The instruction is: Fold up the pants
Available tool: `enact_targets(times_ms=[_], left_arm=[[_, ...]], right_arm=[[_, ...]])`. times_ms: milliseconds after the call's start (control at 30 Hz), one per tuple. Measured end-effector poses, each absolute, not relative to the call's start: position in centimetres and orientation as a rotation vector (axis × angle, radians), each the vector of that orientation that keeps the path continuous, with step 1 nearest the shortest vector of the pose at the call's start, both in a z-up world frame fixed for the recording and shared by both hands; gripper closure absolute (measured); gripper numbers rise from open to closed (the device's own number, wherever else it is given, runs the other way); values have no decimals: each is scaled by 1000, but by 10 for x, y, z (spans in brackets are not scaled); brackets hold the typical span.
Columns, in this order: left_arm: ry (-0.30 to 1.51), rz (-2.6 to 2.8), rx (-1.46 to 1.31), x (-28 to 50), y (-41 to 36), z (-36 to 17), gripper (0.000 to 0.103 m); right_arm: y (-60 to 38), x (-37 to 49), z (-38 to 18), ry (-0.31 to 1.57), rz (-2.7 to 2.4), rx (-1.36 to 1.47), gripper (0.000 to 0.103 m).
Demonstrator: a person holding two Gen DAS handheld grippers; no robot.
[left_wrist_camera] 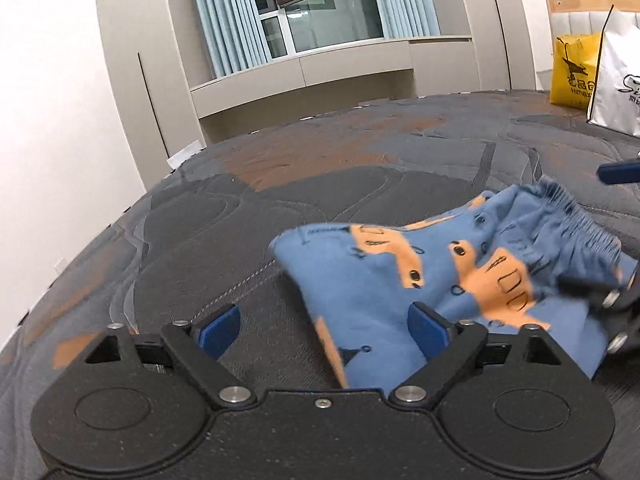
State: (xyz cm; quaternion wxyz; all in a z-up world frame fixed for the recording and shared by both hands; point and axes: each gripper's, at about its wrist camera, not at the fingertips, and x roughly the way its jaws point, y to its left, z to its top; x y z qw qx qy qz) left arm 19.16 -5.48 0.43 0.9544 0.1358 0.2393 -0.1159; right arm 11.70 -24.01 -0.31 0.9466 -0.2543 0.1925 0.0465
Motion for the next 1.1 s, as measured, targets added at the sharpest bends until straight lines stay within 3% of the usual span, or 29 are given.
enact_targets(times_ms=[167,400,667,833,1100], left_arm=[[548,-243,96,194,-24,10,5],[496,-260,56,167,-27,21,1],[589,-266,-32,167,-22,-4,1],[599,-269,-55,166,-20,-7,0],[554,-254,-69,168,-21,8,1]], right_arm=[[-260,121,3,410,119,-428,1],[-263,122,29,319,149,-351,0],[-245,185,8,345,138,-550,0],[-281,201,16,396,145,-323,0],[-293,146,33,392,190,-160,0]])
